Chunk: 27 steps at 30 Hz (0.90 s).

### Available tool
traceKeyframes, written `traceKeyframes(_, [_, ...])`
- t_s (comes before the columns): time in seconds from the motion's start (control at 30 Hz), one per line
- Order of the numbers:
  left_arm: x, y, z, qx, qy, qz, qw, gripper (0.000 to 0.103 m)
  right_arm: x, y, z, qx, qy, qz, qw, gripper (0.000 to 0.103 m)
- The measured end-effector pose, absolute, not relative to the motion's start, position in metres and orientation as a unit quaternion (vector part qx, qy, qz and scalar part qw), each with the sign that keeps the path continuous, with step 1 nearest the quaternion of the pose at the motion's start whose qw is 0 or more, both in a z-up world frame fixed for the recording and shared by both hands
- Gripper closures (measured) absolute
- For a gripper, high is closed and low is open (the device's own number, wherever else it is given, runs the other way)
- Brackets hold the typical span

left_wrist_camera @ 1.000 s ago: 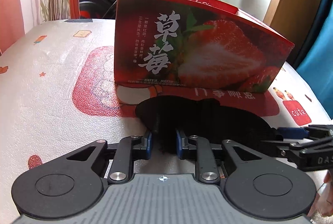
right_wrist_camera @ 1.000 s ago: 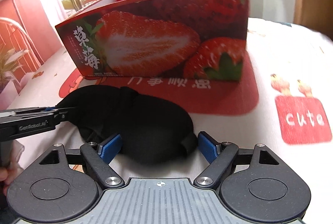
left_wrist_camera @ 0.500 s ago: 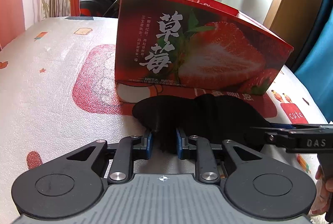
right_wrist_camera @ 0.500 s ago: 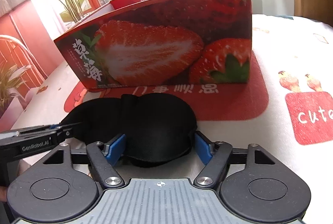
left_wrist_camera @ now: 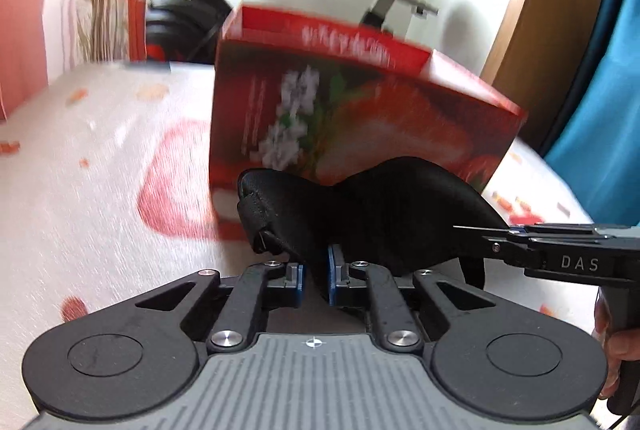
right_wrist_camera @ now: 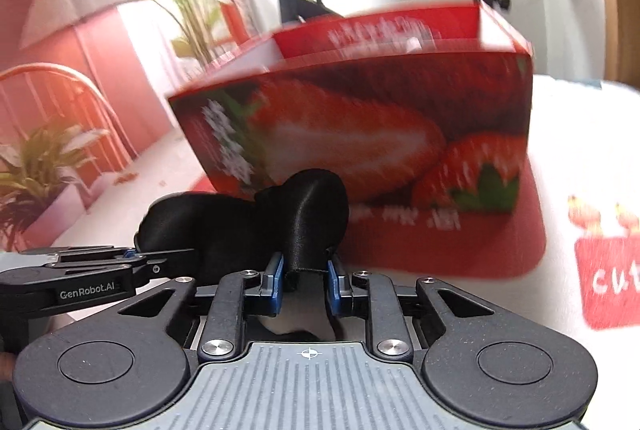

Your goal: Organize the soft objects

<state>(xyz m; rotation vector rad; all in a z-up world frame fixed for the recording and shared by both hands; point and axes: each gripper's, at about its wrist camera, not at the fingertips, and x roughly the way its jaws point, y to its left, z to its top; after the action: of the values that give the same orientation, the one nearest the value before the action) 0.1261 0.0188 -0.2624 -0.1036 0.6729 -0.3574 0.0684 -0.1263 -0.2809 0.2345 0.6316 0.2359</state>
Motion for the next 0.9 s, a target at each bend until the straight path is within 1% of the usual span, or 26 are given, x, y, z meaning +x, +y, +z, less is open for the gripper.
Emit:
traceKeyframes(0.17, [0.118, 0.027, -0.229, -0.073, 0.285, -0.175, 0.940, 0.091, 0.059, -0.125, -0.245, 0.095, 0.256, 0.133, 0.953, 0.083])
traceKeyframes(0.33, [0.121, 0.026, -0.184, -0.088, 0.236, -0.182, 0.951, 0.091, 0.061, -0.125, -0.196, 0.057, 0.200, 0.150, 0.967, 0.083])
traceKeyframes(0.53, [0.149, 0.017, -0.137, -0.092, 0.190, -0.195, 0.958, 0.091, 0.083, -0.138, -0.145, 0.040, 0.149, 0.152, 0.976, 0.083])
traceKeyframes(0.67, [0.174, 0.003, -0.117, -0.072, 0.166, -0.196, 0.964, 0.091, 0.109, -0.143, -0.125, 0.016, 0.135, 0.142, 0.981, 0.083])
traceKeyframes(0.73, [0.190, -0.001, -0.114, -0.066, 0.170, -0.200, 0.963, 0.091, 0.126, -0.150, -0.121, 0.021, 0.139, 0.134, 0.981, 0.083])
traceKeyframes(0.9, [0.237, -0.014, -0.122, -0.043, 0.196, -0.199, 0.959, 0.091, 0.174, -0.168, -0.139, 0.051, 0.171, 0.116, 0.977, 0.083])
